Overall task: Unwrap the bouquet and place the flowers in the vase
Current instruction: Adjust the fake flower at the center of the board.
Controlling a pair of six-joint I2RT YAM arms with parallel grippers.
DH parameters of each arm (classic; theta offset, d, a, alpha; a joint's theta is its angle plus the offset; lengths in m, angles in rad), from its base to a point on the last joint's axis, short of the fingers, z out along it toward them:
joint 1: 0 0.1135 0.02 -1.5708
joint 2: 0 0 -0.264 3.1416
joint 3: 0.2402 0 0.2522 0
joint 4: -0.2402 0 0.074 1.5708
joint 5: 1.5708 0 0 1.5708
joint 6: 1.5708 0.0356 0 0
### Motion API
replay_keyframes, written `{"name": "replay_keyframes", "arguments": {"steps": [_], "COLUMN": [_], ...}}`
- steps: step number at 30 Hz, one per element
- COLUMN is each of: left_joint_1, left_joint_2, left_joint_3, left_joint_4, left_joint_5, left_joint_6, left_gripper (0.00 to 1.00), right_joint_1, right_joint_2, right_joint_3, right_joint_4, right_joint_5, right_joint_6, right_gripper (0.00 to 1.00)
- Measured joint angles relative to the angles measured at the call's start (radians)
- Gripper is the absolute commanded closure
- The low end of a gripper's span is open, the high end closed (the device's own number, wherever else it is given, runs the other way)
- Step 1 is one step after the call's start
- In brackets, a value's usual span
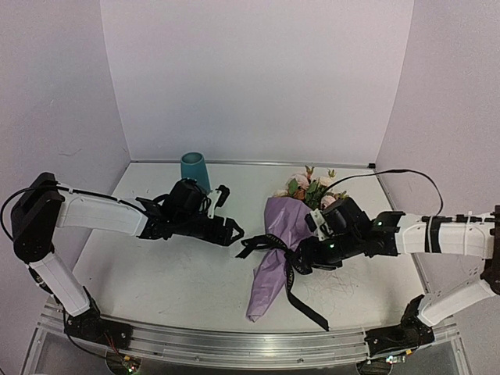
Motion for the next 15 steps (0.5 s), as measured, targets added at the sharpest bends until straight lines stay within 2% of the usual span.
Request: {"name": "replay_keyframes", "arguments": {"steps": [2,11,15], "left_joint_1": [0.000,0.000,0.000], "left_joint_2": [0.000,-0.003,-0.005], "left_joint_3": [0.000,0.000,0.006], "left_joint_4": [0.000,-0.020,-0.046], "left_joint_5": [-0.018,-0.082,-0.099], "left_joint_6": [0.000,0.005,0.023], "left_gripper": [0.21,0.21,0.21], "right_joint_1": [0.034,0.068,0.068], "right_joint_2": [0.016,0.151,0.182], "right_joint_3": [-0.007,-0.008,-0.005], "right_joint_4": [0.027,0.097,0.104], "right_joint_5": [0.002,0.019,0.044], "right_joint_6": [0.012,0.038,0.050], "right_gripper": [0.52,0.58,0.69]}}
